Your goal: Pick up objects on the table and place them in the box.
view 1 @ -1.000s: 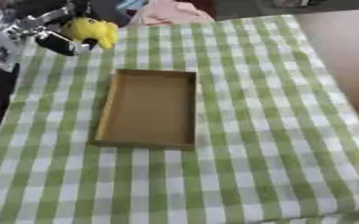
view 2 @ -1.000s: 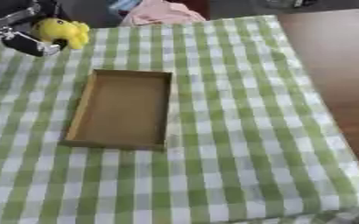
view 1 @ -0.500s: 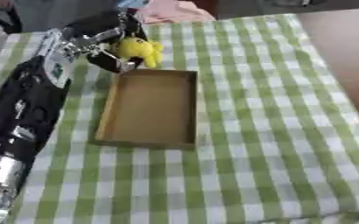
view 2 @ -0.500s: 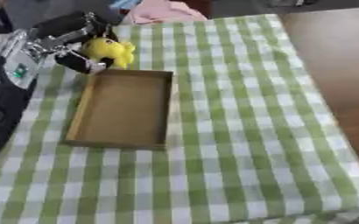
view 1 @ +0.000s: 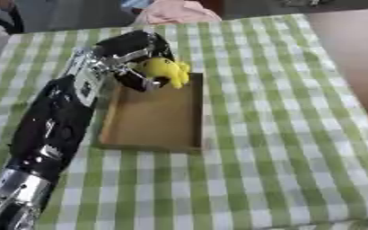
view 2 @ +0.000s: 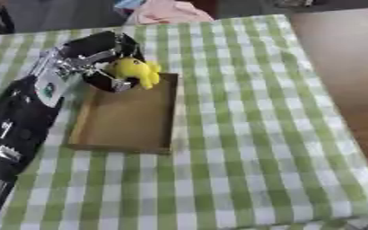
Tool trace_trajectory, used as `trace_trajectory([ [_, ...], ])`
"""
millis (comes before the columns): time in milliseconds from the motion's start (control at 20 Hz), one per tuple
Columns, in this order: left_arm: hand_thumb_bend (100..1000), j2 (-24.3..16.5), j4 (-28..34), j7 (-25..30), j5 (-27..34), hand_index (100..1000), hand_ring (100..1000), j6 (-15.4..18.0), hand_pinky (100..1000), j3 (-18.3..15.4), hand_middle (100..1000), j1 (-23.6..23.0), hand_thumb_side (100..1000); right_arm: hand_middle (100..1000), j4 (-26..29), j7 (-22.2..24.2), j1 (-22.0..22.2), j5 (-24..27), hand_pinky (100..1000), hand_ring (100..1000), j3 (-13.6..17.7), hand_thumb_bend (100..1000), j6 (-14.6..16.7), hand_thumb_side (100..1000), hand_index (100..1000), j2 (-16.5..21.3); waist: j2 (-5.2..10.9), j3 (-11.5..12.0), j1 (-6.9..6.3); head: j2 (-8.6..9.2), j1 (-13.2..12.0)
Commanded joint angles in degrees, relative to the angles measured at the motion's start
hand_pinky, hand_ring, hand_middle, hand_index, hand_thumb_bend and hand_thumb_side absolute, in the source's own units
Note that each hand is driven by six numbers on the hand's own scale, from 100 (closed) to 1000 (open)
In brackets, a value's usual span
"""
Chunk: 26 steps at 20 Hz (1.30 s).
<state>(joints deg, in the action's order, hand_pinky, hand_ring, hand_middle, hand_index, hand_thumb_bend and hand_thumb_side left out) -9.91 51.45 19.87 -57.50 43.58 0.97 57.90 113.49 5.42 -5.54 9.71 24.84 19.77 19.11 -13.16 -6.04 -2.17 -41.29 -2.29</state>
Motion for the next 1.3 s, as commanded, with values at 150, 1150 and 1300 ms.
trace_trajectory([
  [150,235,-0.5,1.4,9.6,-0.6,682,456,8.4,306,0.4,507,0.3,281,686,1.1,0.0,-0.4,0.1,822,771,0.4,100,-0.1,752,913,0.9,0.84,-0.1,0.19,0.31,0.1],
  [1150,425,-1.6,3.1,7.3,-4.2,858,768,8.4,647,-1.7,754,-1.3,431,687,1.1,0.1,-0.2,0.2,822,771,0.5,100,-0.1,748,913,0.9,1.13,0.2,0.26,0.38,0.2],
  [1300,327,-1.9,5.7,4.9,-1.8,824,739,7.6,605,-3.6,710,-1.2,543,687,1.1,0.0,-0.1,0.2,822,771,0.6,100,0.0,746,913,1.0,1.26,0.3,0.33,0.51,0.4],
])
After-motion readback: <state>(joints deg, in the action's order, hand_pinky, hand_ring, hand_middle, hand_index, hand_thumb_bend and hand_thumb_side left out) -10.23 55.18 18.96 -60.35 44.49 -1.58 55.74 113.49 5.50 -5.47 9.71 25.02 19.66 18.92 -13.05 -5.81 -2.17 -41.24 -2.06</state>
